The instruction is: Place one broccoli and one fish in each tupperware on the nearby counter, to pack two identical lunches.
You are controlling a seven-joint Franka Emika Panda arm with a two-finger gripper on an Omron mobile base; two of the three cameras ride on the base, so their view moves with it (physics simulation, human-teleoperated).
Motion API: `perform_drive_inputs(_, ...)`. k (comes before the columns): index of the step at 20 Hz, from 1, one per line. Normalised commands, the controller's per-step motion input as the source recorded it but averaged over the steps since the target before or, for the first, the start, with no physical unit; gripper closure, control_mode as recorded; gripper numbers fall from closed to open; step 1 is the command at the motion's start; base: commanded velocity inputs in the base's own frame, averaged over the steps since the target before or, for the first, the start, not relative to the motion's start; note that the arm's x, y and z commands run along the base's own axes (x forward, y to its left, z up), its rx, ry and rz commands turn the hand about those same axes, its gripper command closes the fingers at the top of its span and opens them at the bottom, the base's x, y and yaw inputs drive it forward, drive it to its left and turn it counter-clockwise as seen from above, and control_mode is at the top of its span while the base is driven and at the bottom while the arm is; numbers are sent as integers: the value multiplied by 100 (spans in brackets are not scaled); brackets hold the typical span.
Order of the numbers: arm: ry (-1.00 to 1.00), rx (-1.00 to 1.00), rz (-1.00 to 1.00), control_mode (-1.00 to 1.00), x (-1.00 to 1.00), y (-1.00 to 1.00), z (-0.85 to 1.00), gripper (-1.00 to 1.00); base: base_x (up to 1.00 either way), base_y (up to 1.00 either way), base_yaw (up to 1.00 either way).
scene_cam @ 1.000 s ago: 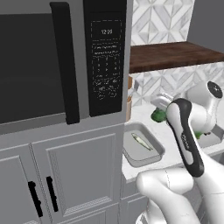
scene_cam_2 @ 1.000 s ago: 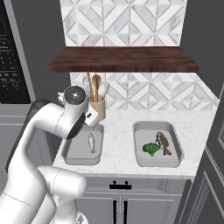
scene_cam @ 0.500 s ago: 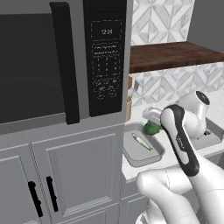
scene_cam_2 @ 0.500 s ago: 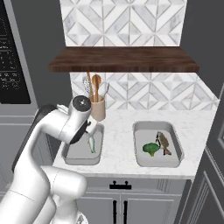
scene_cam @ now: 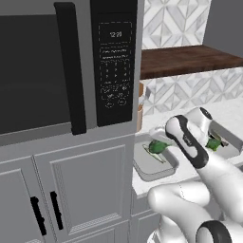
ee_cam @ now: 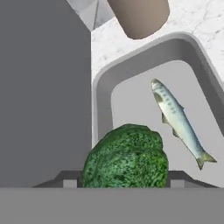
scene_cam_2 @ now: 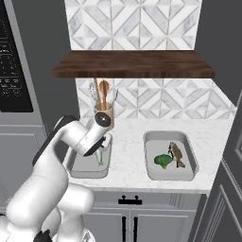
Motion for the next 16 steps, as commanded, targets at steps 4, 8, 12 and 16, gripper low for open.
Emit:
perform_drive_inputs(4,2,0,9,-100,34,0,-32,100,0,0,0)
perform_drive_inputs(8,2,0,7,-100,31,0,-36,100,0,0,0)
perform_drive_inputs(12,0,-2,7,-100,27,0,-46,100,0,0,0)
perform_drive_inputs(16,0,-5,6,-100,19,8,-47,100,0,0,0)
